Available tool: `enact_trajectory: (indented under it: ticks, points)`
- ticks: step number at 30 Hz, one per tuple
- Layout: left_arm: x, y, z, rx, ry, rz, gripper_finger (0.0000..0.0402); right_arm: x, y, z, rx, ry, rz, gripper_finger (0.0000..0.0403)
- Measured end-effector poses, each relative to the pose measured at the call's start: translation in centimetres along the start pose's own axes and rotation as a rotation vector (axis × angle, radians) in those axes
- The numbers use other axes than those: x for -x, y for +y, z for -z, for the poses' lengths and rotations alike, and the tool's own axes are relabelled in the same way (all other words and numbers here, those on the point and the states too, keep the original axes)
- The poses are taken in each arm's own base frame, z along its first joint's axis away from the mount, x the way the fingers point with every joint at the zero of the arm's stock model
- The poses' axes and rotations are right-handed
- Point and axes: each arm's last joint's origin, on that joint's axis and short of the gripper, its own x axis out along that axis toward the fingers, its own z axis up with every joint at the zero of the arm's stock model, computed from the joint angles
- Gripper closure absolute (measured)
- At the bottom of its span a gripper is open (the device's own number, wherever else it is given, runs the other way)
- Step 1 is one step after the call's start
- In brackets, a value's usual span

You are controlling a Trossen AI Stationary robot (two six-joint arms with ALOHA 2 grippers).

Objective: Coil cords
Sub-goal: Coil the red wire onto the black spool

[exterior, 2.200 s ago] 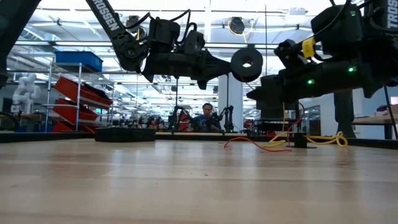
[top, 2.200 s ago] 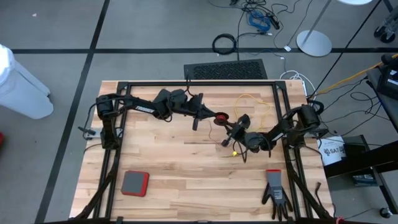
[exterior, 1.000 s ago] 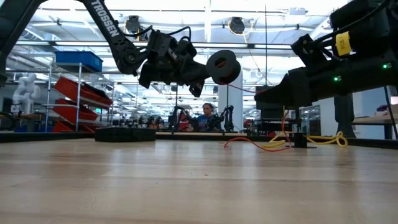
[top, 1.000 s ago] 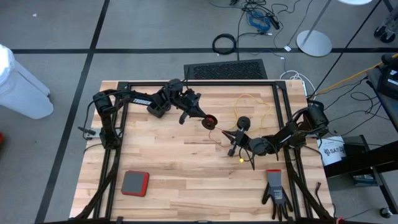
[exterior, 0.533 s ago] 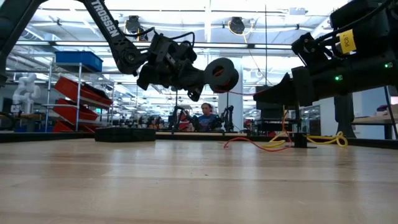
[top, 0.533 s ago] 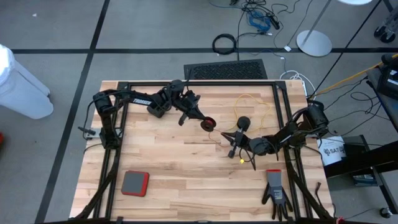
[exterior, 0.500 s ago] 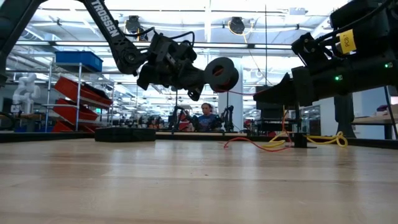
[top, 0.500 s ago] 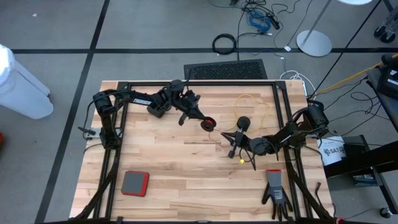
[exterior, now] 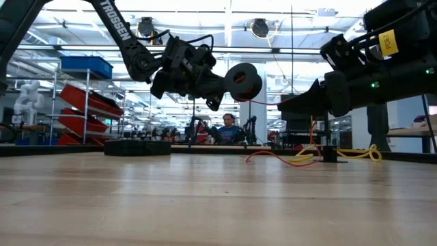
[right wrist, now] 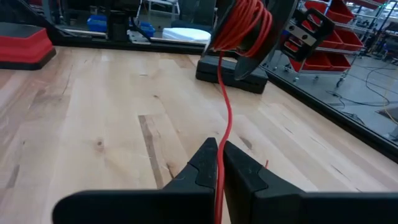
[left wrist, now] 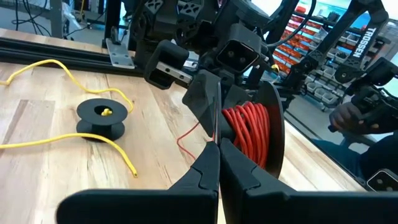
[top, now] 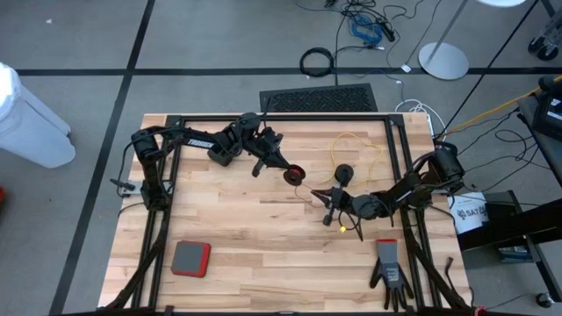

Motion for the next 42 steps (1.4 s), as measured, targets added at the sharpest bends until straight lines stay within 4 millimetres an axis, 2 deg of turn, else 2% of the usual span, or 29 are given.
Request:
enact_trajectory:
  ticks: [10,17,25,31,35,42]
  points:
    - [-0.1,-0.2,1.0,-0.029,0.061,0.05,0.0401,0.4,-0.3,-1.4,-0.019,-0.029,0.008,0.0399]
    - [-1.1,-0.8,1.5,-0.121,0.107,-0.011,0.0401,0.5,-0.8,-2.2,-0.032,-0.045,0.019,0.0402]
    - [-3.4,-1.9,1.6,-0.3,0.163,-0.191,0.0401,-0.2,-0.4,-3.4,-0.005,-0.078,0.028,0.0403]
    - [-5.7,-3.0,0.9,-0.494,0.23,-0.468,0.0401,-1.2,0.3,-4.9,0.045,-0.096,0.057,0.0403]
    - [-7.1,-4.2,0.0,-0.589,0.188,-0.631,0.0401,-2.2,0.8,-5.7,0.098,-0.051,0.096,0.0403]
    - [-7.8,-5.1,-1.0,-0.63,0.11,-0.805,0.0401,-3.3,1.2,-7.5,0.147,-0.04,0.166,0.0403]
